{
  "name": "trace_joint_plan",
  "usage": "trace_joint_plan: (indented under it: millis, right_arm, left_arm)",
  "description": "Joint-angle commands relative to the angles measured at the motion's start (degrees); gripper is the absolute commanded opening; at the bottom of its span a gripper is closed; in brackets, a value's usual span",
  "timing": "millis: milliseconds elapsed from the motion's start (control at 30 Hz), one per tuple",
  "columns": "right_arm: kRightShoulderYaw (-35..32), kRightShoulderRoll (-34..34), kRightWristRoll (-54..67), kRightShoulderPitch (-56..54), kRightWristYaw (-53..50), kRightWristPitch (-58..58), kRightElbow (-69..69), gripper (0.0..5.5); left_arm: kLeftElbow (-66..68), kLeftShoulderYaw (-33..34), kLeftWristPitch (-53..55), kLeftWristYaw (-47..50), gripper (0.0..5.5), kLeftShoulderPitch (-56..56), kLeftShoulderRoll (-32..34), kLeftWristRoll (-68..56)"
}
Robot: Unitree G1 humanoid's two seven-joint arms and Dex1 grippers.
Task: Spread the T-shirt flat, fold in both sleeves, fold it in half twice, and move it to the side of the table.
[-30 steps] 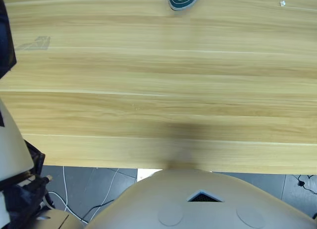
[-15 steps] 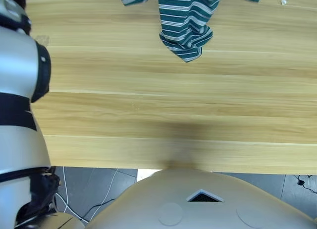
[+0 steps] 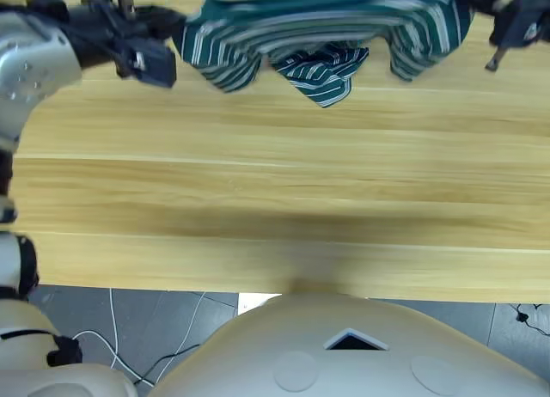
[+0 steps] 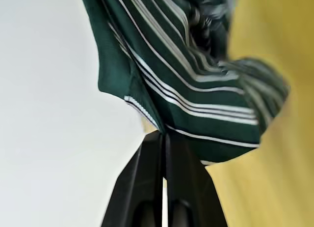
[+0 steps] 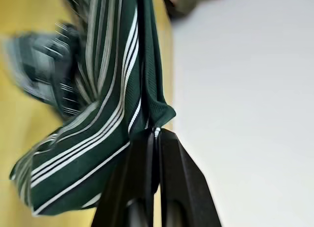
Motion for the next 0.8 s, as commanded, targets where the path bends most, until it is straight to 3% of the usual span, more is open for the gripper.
trace_joint_plan:
  millis: [33,133,333,467,600,667,800]
  right_arm:
    - [-5.35,-13.45,11.73,19.18,7.14,13.66,-27.85,0.00]
    - [-8.17,-17.71,15.88,29.56,8.73,20.36,-41.69,0.00]
    - [-12.36,-21.60,20.04,45.29,13.79,28.12,-54.98,0.00]
    - [-12.93,-18.19,18.64,47.17,14.46,29.28,-57.16,0.00]
    - [-10.68,-7.77,10.10,29.57,10.30,26.82,-43.51,0.00]
    - [-9.50,-1.99,2.00,13.73,5.48,22.26,-29.61,0.00]
    - [-6.23,5.68,-11.26,-13.52,-5.34,15.12,-3.98,0.00]
  left_arm:
    - [-23.60,12.96,10.87,-5.91,0.01,21.02,7.40,-5.97]
    - [-36.86,19.48,15.51,-8.75,0.01,34.77,5.71,-8.31]
    - [-49.15,27.59,21.06,-13.80,0.01,50.81,1.04,-9.26]
    - [-52.34,27.52,20.50,-15.87,0.01,58.17,-1.42,-6.92]
    - [-43.33,24.03,20.92,-13.51,0.01,41.88,-2.46,-3.68]
    - [-32.17,20.37,22.14,-12.98,0.01,23.26,-3.90,-2.21]
    - [-5.02,11.04,23.29,-12.34,0.01,-13.87,-13.07,3.46]
